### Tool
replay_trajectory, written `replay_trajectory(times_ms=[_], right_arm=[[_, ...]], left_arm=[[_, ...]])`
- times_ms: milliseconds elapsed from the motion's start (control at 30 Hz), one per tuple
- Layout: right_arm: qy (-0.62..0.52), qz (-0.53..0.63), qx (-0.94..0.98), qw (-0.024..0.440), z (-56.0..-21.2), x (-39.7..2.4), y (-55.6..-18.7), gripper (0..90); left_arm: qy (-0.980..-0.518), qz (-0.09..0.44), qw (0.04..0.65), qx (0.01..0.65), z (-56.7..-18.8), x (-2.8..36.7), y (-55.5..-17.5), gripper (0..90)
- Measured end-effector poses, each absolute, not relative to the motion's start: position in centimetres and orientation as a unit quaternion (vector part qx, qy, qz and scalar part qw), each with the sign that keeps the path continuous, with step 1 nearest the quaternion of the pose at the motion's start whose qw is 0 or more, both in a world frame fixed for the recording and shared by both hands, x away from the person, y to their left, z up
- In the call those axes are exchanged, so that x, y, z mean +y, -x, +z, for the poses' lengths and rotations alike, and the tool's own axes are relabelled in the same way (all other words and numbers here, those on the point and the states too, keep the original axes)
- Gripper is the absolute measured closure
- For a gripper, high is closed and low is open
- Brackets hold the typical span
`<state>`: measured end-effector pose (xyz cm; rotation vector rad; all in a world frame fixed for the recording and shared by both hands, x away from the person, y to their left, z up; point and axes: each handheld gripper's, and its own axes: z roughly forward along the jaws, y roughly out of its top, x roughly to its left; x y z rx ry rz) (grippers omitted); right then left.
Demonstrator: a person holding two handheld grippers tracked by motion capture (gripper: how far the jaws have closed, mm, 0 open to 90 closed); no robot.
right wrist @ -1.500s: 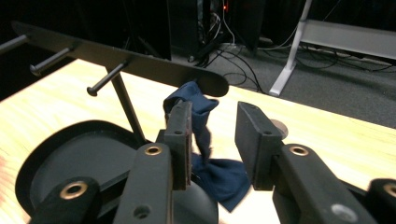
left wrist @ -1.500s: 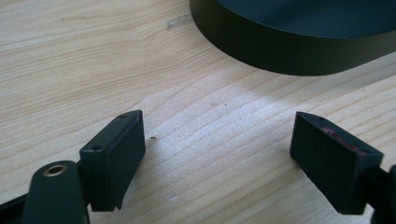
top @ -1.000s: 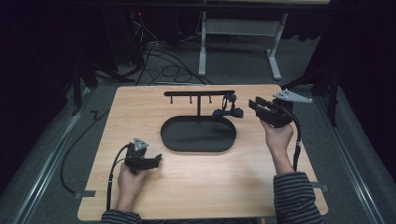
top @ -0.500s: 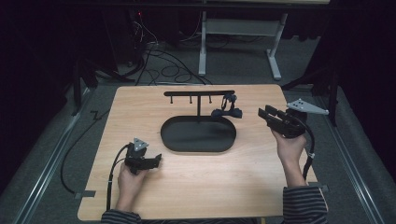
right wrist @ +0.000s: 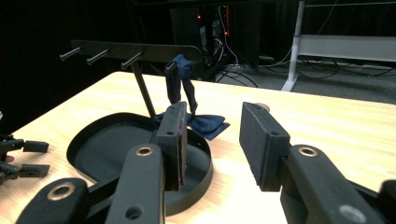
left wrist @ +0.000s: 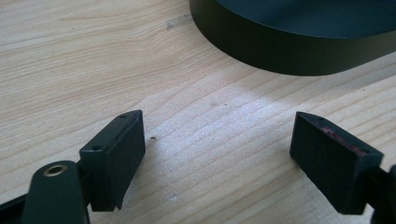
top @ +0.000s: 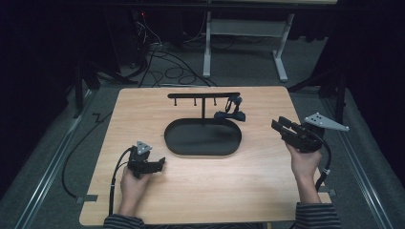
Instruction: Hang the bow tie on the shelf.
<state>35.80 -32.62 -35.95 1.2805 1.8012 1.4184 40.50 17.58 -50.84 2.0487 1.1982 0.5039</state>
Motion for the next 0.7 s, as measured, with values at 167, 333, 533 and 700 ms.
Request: replay_trajectory(times_ms=[167,333,533,700], right_arm=[[-0.475,0.522,0.662,0.252,-36.5,-33.0,-35.1,63.4],[-0.479,0.527,0.657,0.248,-37.0,-33.5,-34.4,63.2],[-0.484,0.526,0.655,0.245,-37.5,-33.7,-33.8,63.2],[-0.488,0.527,0.652,0.242,-37.9,-34.1,-33.4,63.1]], left_arm=[[-0.791,0.194,0.35,0.463,-50.8,17.6,-40.5,18.5],[-0.791,0.194,0.35,0.463,-50.8,17.6,-40.5,18.5],[-0.791,0.195,0.35,0.463,-50.8,17.6,-40.5,18.5],[-0.791,0.194,0.35,0.463,-50.8,17.6,-40.5,18.5]])
